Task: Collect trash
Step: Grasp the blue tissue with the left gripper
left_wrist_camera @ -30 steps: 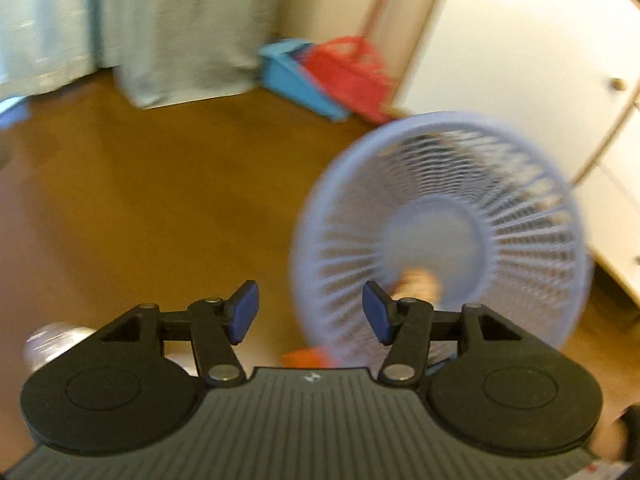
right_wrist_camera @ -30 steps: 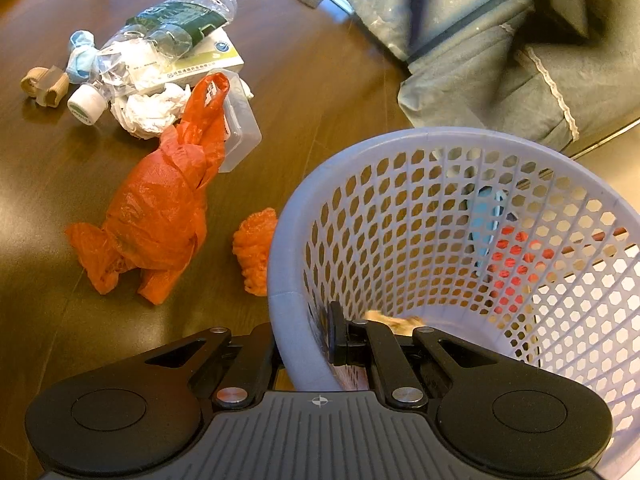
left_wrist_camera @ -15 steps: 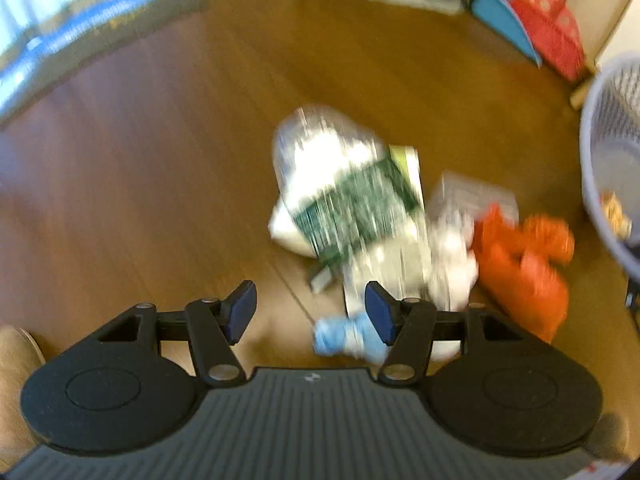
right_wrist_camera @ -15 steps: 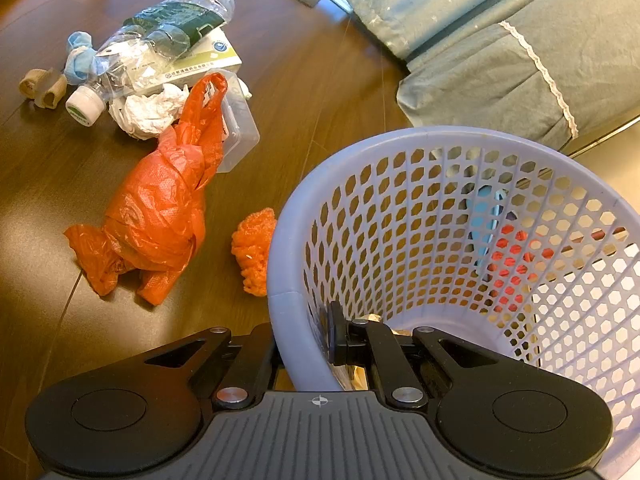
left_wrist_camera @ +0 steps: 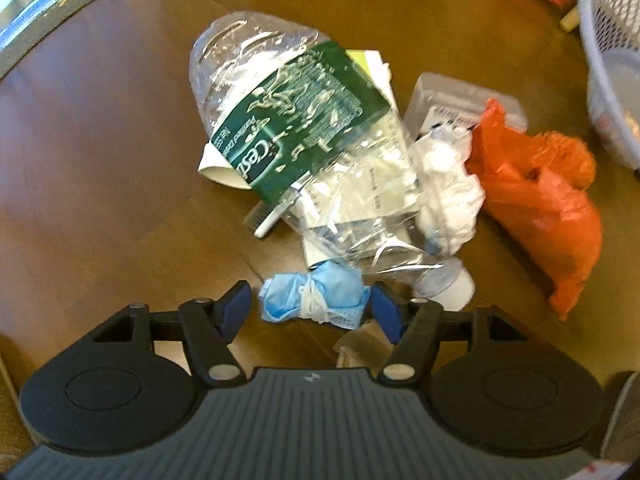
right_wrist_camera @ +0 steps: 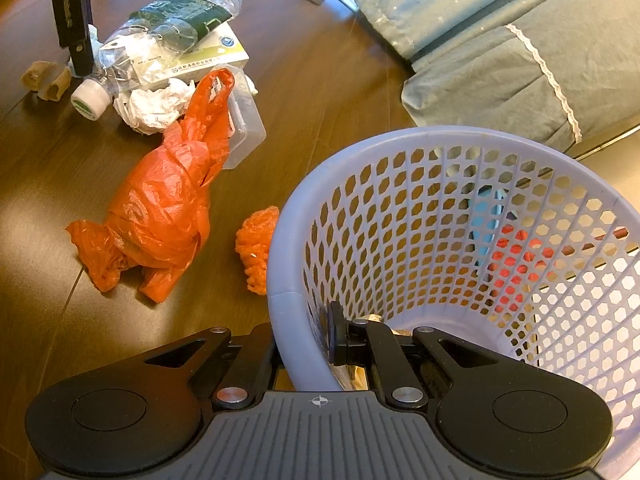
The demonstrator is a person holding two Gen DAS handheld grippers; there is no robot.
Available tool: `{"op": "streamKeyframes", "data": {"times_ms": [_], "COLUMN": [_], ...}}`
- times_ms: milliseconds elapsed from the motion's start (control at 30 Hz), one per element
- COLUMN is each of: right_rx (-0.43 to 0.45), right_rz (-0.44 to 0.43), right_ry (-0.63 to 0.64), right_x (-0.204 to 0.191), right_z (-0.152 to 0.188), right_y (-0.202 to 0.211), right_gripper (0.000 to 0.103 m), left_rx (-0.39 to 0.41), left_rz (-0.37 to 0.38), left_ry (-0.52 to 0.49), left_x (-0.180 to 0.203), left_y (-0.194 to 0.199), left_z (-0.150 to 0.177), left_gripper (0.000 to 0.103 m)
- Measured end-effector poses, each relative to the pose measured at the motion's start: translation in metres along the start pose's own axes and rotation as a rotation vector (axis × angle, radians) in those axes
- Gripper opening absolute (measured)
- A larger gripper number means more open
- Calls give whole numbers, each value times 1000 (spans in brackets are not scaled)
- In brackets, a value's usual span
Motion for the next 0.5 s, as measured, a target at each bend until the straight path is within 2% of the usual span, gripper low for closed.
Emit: {"op": "streamKeyframes", "data": {"times_ms": [67,233,367,500], "right_rx": [0,0,-1,0], "right_rz": [0,1,2,3], "right_ry": [1,-1,-4,-10], "right_x": [0,0,0,2], "right_z": [0,0,-1,-1], "right_y": [0,0,0,-1], "right_gripper": [3,3,3,3], "left_rx": [-2,13,72,146], "left_rz": [-6,-47,-86,-69], "left_ry": [5,6,43,48], "left_x": [-2,-10,-17,-8], "left_y": [2,22,49,70], "left_z": [0,-4,-17,-48], "left_gripper": [48,47,47,47]}}
Point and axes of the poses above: each gripper's, at about its wrist camera, not at the fingertips, and y roughly against the way its jaws point, x to its right, z to its underside, the point moved 3 cm from there along -y, roughly the way its jaws point, and after that the axes turned 10 degrees about x, right-handed, at the moved point
